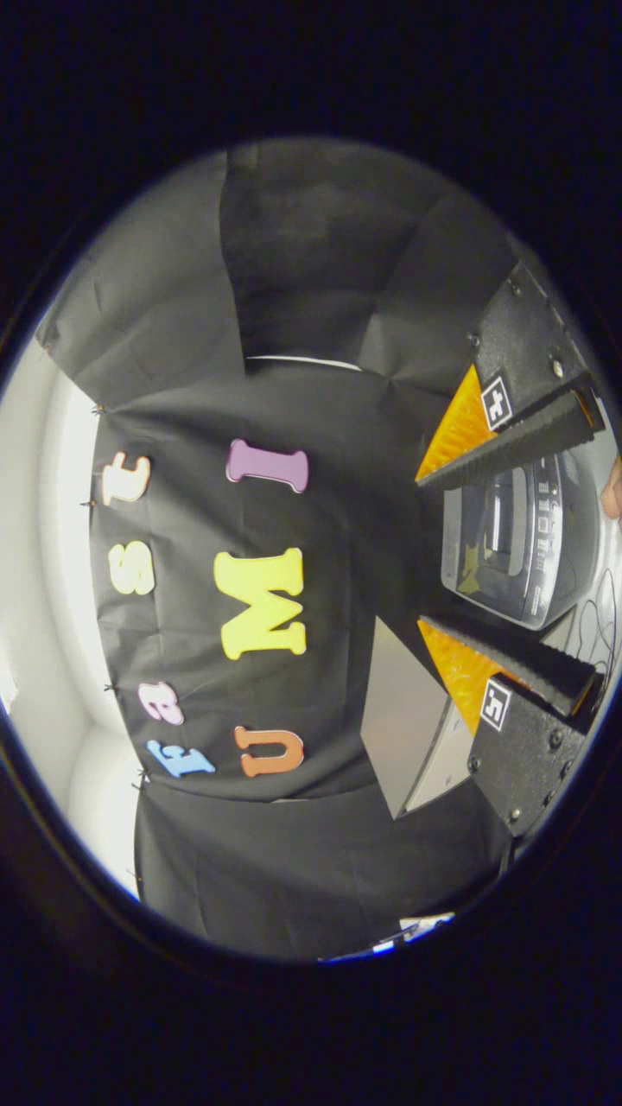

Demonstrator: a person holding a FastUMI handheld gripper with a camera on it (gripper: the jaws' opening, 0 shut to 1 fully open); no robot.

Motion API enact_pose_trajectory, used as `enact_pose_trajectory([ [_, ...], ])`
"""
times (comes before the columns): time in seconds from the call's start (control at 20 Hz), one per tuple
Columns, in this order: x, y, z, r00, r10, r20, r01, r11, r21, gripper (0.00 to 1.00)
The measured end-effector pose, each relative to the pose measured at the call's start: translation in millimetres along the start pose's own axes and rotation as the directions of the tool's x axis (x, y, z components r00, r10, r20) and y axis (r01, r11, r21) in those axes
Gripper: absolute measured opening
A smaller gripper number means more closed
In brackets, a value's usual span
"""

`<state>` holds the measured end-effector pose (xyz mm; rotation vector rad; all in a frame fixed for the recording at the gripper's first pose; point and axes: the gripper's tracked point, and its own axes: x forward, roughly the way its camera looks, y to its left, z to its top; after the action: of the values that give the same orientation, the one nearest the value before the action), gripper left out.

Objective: Put the clothes into the washing machine and then close the washing machine lid.

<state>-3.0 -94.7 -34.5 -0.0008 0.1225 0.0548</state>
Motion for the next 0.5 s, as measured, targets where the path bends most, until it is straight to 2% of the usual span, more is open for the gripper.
enact_pose_trajectory([
  [0.1, -27, -12, 3, 1.0, 0.02, 0.01, -0.02, 1.0, -0.023, 0.93],
  [0.5, -125, -63, -9, 0.996, 0.075, 0.053, -0.075, 0.997, -0.013, 0.94],
])
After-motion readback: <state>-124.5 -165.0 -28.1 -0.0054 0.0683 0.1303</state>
